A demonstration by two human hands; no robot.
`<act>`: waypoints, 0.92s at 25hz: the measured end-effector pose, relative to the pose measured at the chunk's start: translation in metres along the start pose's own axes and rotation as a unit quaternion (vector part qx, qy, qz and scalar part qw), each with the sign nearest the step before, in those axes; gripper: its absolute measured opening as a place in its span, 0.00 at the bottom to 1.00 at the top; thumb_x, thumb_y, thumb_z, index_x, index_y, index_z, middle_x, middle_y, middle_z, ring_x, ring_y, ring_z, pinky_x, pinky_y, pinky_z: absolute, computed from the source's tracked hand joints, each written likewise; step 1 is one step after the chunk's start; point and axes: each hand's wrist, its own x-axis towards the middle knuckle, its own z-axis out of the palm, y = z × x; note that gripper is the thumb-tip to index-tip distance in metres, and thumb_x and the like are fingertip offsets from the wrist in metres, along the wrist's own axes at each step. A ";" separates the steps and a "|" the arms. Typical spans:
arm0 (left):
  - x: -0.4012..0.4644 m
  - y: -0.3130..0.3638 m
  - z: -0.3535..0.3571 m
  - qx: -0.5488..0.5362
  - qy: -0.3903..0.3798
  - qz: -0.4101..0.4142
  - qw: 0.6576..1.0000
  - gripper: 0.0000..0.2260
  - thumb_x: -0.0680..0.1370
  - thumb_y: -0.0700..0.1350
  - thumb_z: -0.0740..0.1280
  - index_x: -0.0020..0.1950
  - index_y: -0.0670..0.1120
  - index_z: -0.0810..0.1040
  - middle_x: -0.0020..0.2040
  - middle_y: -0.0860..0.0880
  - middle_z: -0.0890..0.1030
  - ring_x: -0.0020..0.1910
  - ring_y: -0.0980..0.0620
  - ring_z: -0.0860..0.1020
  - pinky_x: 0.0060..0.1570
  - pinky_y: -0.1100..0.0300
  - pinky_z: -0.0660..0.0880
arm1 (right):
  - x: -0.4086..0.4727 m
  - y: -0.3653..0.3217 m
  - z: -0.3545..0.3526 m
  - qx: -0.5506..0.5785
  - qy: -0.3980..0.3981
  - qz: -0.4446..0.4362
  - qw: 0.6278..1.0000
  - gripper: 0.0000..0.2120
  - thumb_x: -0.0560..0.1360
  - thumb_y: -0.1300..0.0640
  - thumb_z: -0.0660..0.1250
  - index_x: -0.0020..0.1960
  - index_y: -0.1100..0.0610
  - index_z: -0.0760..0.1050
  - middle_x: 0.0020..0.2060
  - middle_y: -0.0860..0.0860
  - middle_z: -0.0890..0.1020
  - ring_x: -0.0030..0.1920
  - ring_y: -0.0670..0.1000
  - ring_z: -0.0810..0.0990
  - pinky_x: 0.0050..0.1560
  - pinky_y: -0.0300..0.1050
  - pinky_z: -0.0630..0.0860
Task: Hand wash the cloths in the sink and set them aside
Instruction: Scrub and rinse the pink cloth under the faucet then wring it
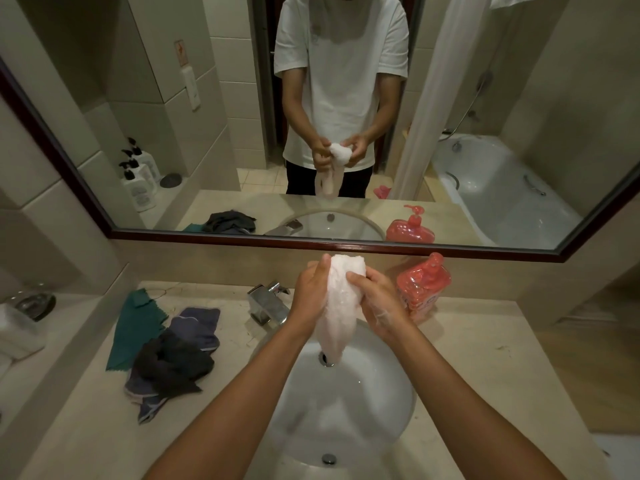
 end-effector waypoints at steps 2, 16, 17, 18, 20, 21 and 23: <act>-0.001 0.004 0.002 -0.015 0.017 0.000 1.000 0.22 0.84 0.57 0.58 0.48 0.40 0.80 0.43 0.40 0.82 0.43 0.44 0.81 0.47 0.46 0.78 | -0.006 0.020 0.005 -0.010 0.019 0.002 1.000 0.10 0.81 0.59 0.66 0.62 0.55 0.78 0.52 0.53 0.85 0.51 0.51 0.85 0.50 0.46 0.80; 0.002 0.008 -0.029 0.177 0.102 0.110 0.973 0.22 0.82 0.49 0.66 0.31 0.44 0.65 0.32 0.47 0.68 0.33 0.50 0.67 0.35 0.54 0.64 | 0.001 0.008 -0.010 -0.078 0.160 -0.118 0.977 0.04 0.73 0.60 0.76 0.46 0.54 0.85 0.42 0.49 0.87 0.44 0.47 0.85 0.47 0.43 0.80; 0.002 0.007 -0.029 0.170 0.099 0.108 0.974 0.22 0.81 0.48 0.67 0.30 0.42 0.67 0.32 0.46 0.71 0.34 0.48 0.70 0.36 0.53 0.66 | 0.001 0.005 -0.009 -0.090 0.149 -0.131 0.976 0.03 0.74 0.60 0.74 0.45 0.52 0.85 0.41 0.48 0.87 0.43 0.45 0.85 0.45 0.41 0.79; 0.001 0.007 -0.027 0.155 0.094 0.102 0.978 0.22 0.81 0.47 0.67 0.30 0.42 0.68 0.32 0.47 0.71 0.32 0.48 0.70 0.34 0.53 0.66 | 0.000 0.003 -0.005 -0.101 0.138 -0.141 0.975 0.05 0.76 0.59 0.72 0.45 0.51 0.84 0.40 0.47 0.87 0.42 0.43 0.84 0.44 0.39 0.78; -0.004 0.010 -0.018 0.127 0.091 0.092 0.984 0.23 0.82 0.48 0.65 0.29 0.47 0.64 0.27 0.51 0.66 0.26 0.54 0.63 0.29 0.57 0.61 | 0.000 0.003 0.007 -0.098 0.129 -0.136 0.977 0.08 0.79 0.56 0.69 0.42 0.50 0.83 0.37 0.45 0.85 0.40 0.43 0.82 0.42 0.39 0.77; -0.007 0.012 -0.011 0.119 0.095 0.093 0.984 0.23 0.83 0.48 0.64 0.29 0.49 0.63 0.26 0.53 0.64 0.26 0.55 0.61 0.28 0.57 0.59 | 0.002 0.002 0.015 -0.092 0.139 -0.121 0.979 0.09 0.79 0.54 0.69 0.40 0.50 0.82 0.35 0.45 0.84 0.38 0.44 0.81 0.41 0.40 0.77; -0.013 0.014 0.002 0.104 0.097 0.105 0.984 0.24 0.83 0.49 0.63 0.29 0.49 0.61 0.26 0.52 0.63 0.26 0.55 0.61 0.28 0.57 0.59 | 0.006 -0.003 0.028 -0.113 0.177 -0.086 0.974 0.09 0.77 0.52 0.69 0.39 0.52 0.81 0.34 0.45 0.83 0.38 0.46 0.80 0.41 0.43 0.76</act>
